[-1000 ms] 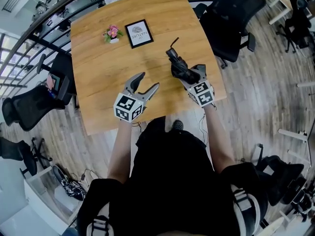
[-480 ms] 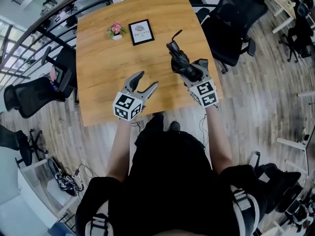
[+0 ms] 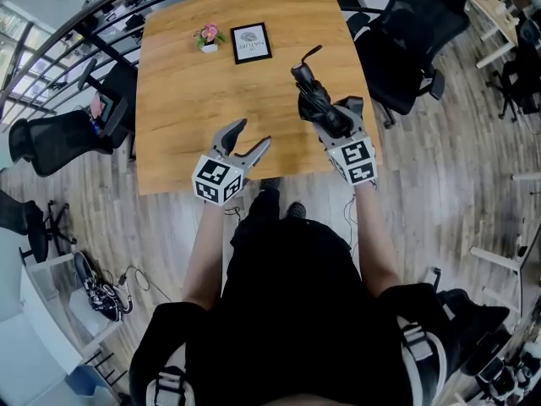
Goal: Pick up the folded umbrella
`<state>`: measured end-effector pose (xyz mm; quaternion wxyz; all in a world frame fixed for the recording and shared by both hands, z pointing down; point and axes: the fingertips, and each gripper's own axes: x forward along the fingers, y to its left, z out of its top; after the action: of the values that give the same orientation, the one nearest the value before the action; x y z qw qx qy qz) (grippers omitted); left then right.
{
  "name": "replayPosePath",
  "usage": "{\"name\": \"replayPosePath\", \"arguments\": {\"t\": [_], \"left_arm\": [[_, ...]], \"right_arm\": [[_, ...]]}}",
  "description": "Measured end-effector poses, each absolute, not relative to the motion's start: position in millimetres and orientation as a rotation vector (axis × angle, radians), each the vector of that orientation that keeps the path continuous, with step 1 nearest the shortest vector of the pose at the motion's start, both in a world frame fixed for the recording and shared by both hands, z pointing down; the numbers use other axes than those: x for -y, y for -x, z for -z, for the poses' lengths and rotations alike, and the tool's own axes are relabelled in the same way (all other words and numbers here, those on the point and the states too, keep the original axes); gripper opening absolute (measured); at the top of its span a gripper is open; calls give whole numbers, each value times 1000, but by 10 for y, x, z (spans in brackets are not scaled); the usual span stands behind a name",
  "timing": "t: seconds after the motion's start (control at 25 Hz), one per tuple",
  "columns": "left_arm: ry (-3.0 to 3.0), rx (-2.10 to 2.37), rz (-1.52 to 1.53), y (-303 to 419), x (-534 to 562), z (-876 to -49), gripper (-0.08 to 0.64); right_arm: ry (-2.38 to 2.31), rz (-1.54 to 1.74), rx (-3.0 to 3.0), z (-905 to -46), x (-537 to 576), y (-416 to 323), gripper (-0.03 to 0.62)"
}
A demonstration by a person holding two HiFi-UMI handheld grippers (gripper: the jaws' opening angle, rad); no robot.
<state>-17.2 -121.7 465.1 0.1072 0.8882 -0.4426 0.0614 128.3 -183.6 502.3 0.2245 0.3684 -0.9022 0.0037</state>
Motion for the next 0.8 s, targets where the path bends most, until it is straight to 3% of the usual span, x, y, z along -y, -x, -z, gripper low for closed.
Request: {"name": "replayPosePath", "arguments": {"t": [0.8], "left_arm": [[-2571, 1384, -176, 276, 1009, -4651, 304]], "right_arm": [[-923, 17, 2515, -5074, 1671, -1163, 236]]}}
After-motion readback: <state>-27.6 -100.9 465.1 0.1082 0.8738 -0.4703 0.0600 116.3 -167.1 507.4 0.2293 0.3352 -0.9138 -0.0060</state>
